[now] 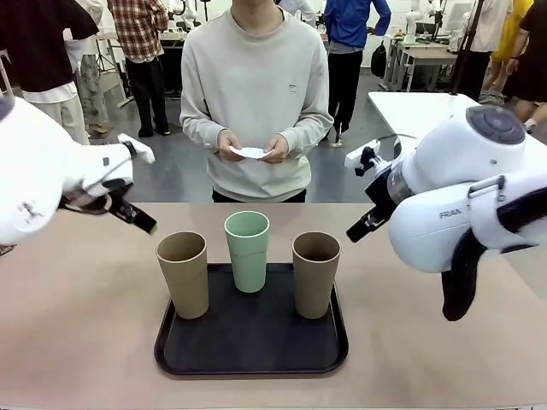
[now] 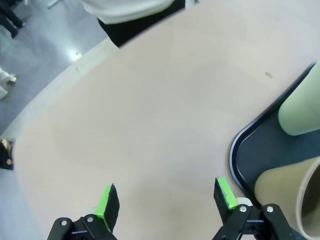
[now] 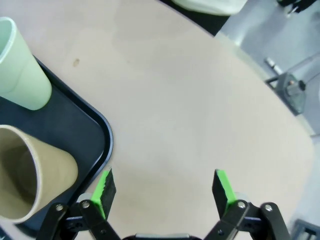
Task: Place coasters on the table and set cups on them.
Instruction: Pick up one Reusable plastic cup and place it on a coaster set by the human.
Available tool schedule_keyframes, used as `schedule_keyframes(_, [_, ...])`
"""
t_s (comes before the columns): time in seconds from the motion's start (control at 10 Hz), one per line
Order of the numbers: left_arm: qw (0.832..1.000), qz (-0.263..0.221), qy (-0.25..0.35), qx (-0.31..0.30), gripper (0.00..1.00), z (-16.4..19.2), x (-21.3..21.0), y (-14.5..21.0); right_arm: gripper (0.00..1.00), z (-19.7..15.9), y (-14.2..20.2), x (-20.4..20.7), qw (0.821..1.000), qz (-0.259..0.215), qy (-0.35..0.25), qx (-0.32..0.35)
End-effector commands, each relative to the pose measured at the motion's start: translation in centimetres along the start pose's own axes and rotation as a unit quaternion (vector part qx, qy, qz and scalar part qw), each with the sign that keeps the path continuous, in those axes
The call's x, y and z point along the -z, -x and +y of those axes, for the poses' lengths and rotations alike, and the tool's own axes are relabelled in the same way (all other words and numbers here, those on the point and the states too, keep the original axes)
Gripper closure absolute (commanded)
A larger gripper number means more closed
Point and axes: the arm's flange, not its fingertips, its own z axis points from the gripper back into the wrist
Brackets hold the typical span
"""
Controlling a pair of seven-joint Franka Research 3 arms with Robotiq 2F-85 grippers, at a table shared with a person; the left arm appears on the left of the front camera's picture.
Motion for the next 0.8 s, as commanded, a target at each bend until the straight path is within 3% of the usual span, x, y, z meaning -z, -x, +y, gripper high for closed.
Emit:
schedule_keyframes(0.0, [1.000, -0.005, -0.009, 0.022, 0.00, -0.9, -8.9, 1.9, 0.00, 2.5, 0.9, -7.5, 0.999, 0.037, 0.036, 0.009])
schedule_keyframes(0.2, [0.995, 0.071, 0.067, 0.015, 0.00, -2.8, -13.4, 5.9, 0.00, 4.2, 4.6, -12.7, 0.993, 0.120, 0.023, -0.002])
schedule_keyframes(0.3, [0.988, 0.136, 0.072, 0.023, 0.00, -4.3, -14.7, 8.5, 0.00, 5.4, 7.2, -14.2, 0.986, 0.167, 0.012, -0.009])
schedule_keyframes(0.5, [0.980, 0.183, 0.072, 0.015, 0.00, -5.4, -14.4, 11.1, 0.00, 5.9, 10.8, -13.4, 0.975, 0.223, -0.019, -0.007])
schedule_keyframes(0.6, [0.986, 0.164, 0.026, 0.006, 0.00, -4.6, -13.1, 11.4, 0.00, 4.4, 11.3, -11.5, 0.970, 0.229, 0.072, -0.029])
schedule_keyframes(0.7, [0.984, 0.164, 0.072, 0.023, 0.00, -3.7, -16.0, 5.1, 0.00, 4.9, 4.8, -15.1, 0.979, 0.205, 0.012, -0.010])
